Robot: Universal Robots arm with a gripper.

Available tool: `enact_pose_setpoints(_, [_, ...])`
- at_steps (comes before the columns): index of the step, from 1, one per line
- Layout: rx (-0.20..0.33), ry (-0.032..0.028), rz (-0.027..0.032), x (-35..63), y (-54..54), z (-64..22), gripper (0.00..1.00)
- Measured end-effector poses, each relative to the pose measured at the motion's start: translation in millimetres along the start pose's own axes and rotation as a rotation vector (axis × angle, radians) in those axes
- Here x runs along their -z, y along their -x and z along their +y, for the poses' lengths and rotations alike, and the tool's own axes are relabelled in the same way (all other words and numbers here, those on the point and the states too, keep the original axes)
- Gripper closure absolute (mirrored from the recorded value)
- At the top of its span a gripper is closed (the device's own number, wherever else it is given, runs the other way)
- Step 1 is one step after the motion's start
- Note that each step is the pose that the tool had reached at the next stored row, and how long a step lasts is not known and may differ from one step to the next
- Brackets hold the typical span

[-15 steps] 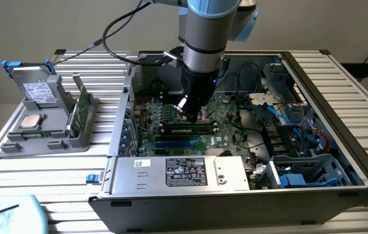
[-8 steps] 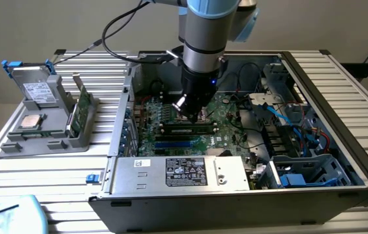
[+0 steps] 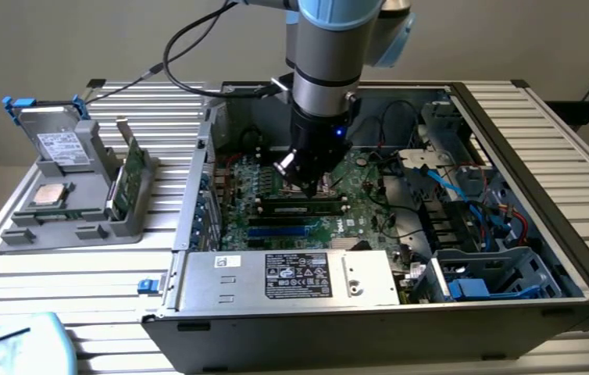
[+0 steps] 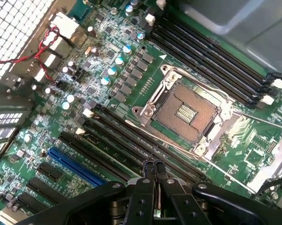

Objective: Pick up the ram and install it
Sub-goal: 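Press down the ram until it locks into place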

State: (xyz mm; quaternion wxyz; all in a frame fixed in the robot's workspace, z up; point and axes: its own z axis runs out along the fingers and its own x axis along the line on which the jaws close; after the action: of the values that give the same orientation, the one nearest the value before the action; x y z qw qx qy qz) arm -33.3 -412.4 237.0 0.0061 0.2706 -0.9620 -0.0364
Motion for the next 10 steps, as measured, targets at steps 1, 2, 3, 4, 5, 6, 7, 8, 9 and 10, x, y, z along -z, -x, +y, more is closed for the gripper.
enact_pose_setpoints(1, [-0.016, -0.0001, -0.0012, 0.0, 0.0, 0.0, 0.89])
enact_pose_setpoints(2, [-0.03, -0.0002, -0.0022, 0.0, 0.0, 0.0, 0.89])
enact_pose_setpoints(3, [-0.045, -0.0003, -0.0033, 0.0, 0.0, 0.0, 0.89])
enact_pose_setpoints(4, [-0.06, -0.0004, -0.0045, 0.0, 0.0, 0.0, 0.89])
enact_pose_setpoints(5, [-0.074, -0.0005, -0.0055, 0.0, 0.0, 0.0, 0.89])
enact_pose_setpoints(6, [-0.089, -0.0007, -0.0066, 0.0, 0.0, 0.0, 0.89])
enact_pose_setpoints(7, [-0.104, -0.0008, -0.0077, 0.0, 0.0, 0.0, 0.89])
enact_pose_setpoints(8, [-0.119, -0.0008, -0.0087, 0.0, 0.0, 0.0, 0.89])
enact_pose_setpoints(9, [-0.134, -0.001, -0.0098, 0.0, 0.0, 0.0, 0.89])
enact_pose_setpoints(10, [-0.149, -0.0012, -0.0109, 0.0, 0.0, 0.0, 0.89])
